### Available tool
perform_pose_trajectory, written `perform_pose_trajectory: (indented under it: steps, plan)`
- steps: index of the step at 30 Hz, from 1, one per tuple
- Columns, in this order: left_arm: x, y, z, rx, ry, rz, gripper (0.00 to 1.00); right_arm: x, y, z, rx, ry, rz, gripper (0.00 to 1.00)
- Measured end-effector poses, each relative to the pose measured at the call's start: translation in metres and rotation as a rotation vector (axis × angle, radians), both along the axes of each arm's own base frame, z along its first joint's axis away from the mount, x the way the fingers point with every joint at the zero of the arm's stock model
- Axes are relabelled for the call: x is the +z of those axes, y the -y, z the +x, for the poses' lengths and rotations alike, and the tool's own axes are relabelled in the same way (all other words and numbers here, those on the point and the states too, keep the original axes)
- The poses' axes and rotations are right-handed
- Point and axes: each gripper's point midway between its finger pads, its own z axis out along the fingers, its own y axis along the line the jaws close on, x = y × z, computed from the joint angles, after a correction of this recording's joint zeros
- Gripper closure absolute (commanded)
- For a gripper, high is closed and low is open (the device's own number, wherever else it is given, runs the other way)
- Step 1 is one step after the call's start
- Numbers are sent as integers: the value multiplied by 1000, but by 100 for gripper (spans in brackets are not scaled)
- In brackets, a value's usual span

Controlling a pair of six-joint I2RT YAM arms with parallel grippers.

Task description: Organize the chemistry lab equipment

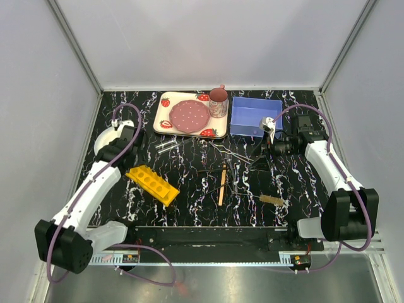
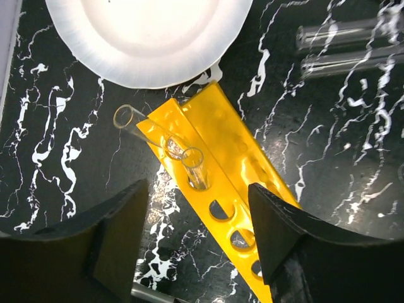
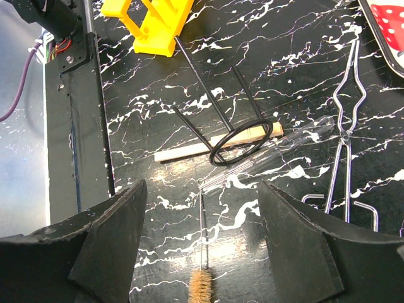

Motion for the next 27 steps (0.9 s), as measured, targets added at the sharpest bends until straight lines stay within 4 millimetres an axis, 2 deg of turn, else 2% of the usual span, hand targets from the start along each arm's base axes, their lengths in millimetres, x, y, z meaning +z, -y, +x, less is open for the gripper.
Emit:
perform_pose_trajectory:
  steps: [4,7,19,27]
  plan:
    - [-21,-4,4,-12,-97,6,38,0,0,-1,1,-1,0,23]
    - [-29,-5,6,-21,-139,4,41,0,0,-1,2,-4,-1,23]
    - [-39,-8,20,-36,-171,-3,49,-1,0,-2,2,-10,-1,23]
    - [-46,-7,22,-50,-196,-4,62,-1,0,-2,2,-10,-1,23]
